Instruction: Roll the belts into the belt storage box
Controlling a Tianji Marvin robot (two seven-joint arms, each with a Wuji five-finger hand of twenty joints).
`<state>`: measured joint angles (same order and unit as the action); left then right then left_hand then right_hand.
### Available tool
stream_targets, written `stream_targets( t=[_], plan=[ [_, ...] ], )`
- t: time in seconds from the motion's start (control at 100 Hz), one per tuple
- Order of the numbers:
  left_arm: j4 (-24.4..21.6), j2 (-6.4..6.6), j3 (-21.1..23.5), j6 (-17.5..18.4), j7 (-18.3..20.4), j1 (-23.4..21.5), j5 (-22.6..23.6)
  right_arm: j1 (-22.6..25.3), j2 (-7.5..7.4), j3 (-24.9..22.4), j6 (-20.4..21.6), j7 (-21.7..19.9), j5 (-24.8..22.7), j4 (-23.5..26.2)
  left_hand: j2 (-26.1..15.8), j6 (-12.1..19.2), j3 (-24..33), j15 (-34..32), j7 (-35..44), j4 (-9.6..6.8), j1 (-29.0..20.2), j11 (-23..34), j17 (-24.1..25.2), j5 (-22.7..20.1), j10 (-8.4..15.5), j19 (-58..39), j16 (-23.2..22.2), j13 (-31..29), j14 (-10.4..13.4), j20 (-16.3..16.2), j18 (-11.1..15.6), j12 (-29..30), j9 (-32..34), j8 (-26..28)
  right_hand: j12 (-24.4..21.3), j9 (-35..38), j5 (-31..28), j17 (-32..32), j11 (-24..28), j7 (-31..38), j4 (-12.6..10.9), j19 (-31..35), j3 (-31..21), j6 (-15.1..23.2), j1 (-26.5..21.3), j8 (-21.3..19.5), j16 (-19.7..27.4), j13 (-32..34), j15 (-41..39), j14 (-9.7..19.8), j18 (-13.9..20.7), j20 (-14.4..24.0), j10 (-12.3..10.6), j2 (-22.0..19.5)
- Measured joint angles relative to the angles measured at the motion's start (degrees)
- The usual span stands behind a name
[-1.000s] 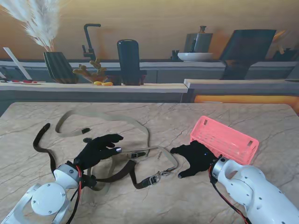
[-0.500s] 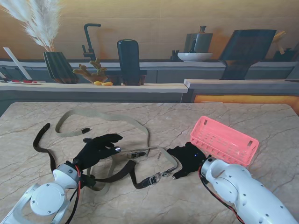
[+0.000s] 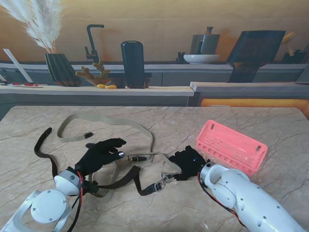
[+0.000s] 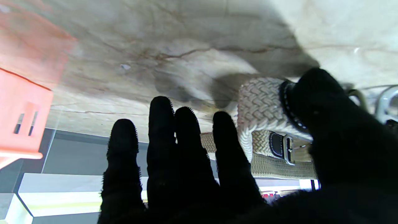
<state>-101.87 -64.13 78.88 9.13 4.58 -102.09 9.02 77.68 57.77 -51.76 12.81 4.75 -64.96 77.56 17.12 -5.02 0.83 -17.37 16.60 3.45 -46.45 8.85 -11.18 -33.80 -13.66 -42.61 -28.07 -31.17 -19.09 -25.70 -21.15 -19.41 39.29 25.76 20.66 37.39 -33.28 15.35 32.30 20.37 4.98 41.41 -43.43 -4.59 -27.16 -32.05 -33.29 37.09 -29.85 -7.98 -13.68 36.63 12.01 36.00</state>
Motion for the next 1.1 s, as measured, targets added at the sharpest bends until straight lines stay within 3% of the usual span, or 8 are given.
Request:
stream_targets(
  t=[0.11, 0.22, 0.3, 0.48, 0.61, 0.82, 1.07, 1.1],
  plan=[
    [0.0, 0.00, 0.1, 0.0, 0.0, -0.1, -0.1, -1.6, 0.25, 2.1, -0.6, 3.2, 0.5, -2.2, 0.0, 0.0, 0.0, 0.0, 0.0, 0.00, 0.0, 0.0, 0.0, 0.0, 0.0, 0.0, 0.0, 0.0, 0.0, 0.0, 0.0, 0.0, 0.0, 0.0, 0.0, 3.4, -2.9, 0.2, 0.7, 5.5, 0.1, 2.0, 0.9, 1.6, -4.3, 0.2, -0.6, 1.3, -2.4, 0.0, 0.0, -1.1, -1.0, -5.1],
    [0.0, -0.01, 0.1, 0.0, 0.0, -0.1, -0.1, -3.1, 0.80, 3.4, -1.4, 3.6, 4.0, -3.8, 0.0, 0.0, 0.0, 0.0, 0.0, 0.00, 0.0, 0.0, 0.0, 0.0, 0.0, 0.0, 0.0, 0.0, 0.0, 0.0, 0.0, 0.0, 0.0, 0.0, 0.0, 7.0, -2.9, 0.6, 1.4, 20.5, 0.3, 3.6, 6.2, 5.2, -11.1, 12.6, -1.1, 2.8, -3.7, 0.3, -0.1, -2.8, -2.9, -8.3],
    [0.0, -0.01, 0.1, 0.0, 0.0, -0.1, -0.1, -3.8, 1.17, 4.0, -1.9, 3.8, 4.8, -4.4, 0.0, 0.0, 0.0, 0.0, 0.0, 0.00, 0.0, 0.0, 0.0, 0.0, 0.0, 0.0, 0.0, 0.0, 0.0, 0.0, 0.0, 0.0, 0.0, 0.0, 0.1, 10.4, -4.1, 0.8, 1.7, 26.5, 0.3, 4.6, 7.7, 8.7, -13.9, 15.4, -1.5, 3.9, -5.0, 0.4, -0.3, -2.9, -3.1, -11.0],
    [0.0, -0.01, 0.1, -0.1, 0.0, -0.2, -0.1, -4.5, 1.93, 4.6, -3.6, 5.6, 4.9, -5.6, 0.0, 0.0, 0.0, 0.0, 0.0, 0.00, 0.0, 0.0, 0.0, 0.0, 0.0, 0.0, 0.0, 0.0, 0.0, 0.0, 0.0, 0.0, 0.0, 0.0, 0.7, 19.4, -7.1, 2.5, 4.3, 27.2, 0.3, 6.7, 7.8, 9.4, -14.4, 16.6, -3.3, 9.1, -9.4, 0.9, -0.3, -3.4, -5.6, -11.0],
    [0.0, -0.01, 0.0, -0.1, 0.0, -0.1, -0.3, -4.3, 2.31, 3.8, -5.2, 6.5, 4.7, -5.7, -0.7, 0.0, 0.0, 0.0, 0.0, 0.00, 0.0, 0.0, -0.3, 0.0, 0.0, 0.0, -0.1, -0.5, 0.0, 0.0, 0.0, -0.4, 0.7, 0.0, 0.7, 22.7, -7.7, 3.2, 5.3, 27.2, 0.9, 8.3, 7.8, 9.4, -14.4, 16.7, -4.1, 11.4, -11.7, 0.9, -0.3, -3.4, -5.9, -11.0],
    [0.4, -0.16, -1.1, 0.5, -3.0, 0.3, -0.1, -3.5, 2.58, -0.7, -5.8, 8.2, 0.4, -3.2, -1.4, 0.0, -0.1, -0.5, 0.0, 0.00, -0.1, 0.0, -1.0, 0.0, 0.0, -1.5, -0.3, -1.0, 0.0, -0.6, 0.1, -0.5, 2.0, 0.2, 0.7, 24.1, -8.4, 3.7, 5.3, 27.2, 1.6, 9.2, 7.8, 9.4, -14.4, 17.2, -4.2, 12.9, -12.6, 1.1, -0.3, -3.4, -6.3, -10.9],
    [1.3, -0.92, -3.0, 0.6, -6.6, 1.4, 0.5, -3.4, 2.05, -6.0, -2.7, 10.4, -4.9, 2.3, -2.1, 0.0, -0.1, -0.5, 0.5, 0.00, -0.1, 0.3, -1.0, 0.0, 0.0, -2.4, -0.7, -1.0, 0.0, -0.7, 0.3, -0.5, 2.2, 0.8, 0.7, 24.1, -8.5, 3.7, 5.3, 27.2, 1.6, 9.2, 7.8, 9.6, -14.4, 17.2, -4.3, 12.9, -12.7, 1.4, -0.3, -4.2, -6.5, -10.9],
    [1.4, -1.05, -3.4, 0.6, -7.5, 1.6, 0.5, -3.4, 2.02, -6.5, -2.6, 11.1, -5.3, 2.7, -2.1, 0.0, -0.1, -0.5, 0.5, 0.00, -0.1, 0.3, -1.0, 0.0, 0.0, -2.7, -0.7, -1.0, 0.0, -0.7, 0.3, -0.5, 2.0, 0.8, 0.7, 24.1, -8.5, 3.6, 5.3, 27.2, 2.5, 9.2, 7.8, 10.1, -14.4, 17.2, -4.3, 12.9, -12.7, 1.5, -0.3, -4.2, -6.6, -10.9]
  ],
)
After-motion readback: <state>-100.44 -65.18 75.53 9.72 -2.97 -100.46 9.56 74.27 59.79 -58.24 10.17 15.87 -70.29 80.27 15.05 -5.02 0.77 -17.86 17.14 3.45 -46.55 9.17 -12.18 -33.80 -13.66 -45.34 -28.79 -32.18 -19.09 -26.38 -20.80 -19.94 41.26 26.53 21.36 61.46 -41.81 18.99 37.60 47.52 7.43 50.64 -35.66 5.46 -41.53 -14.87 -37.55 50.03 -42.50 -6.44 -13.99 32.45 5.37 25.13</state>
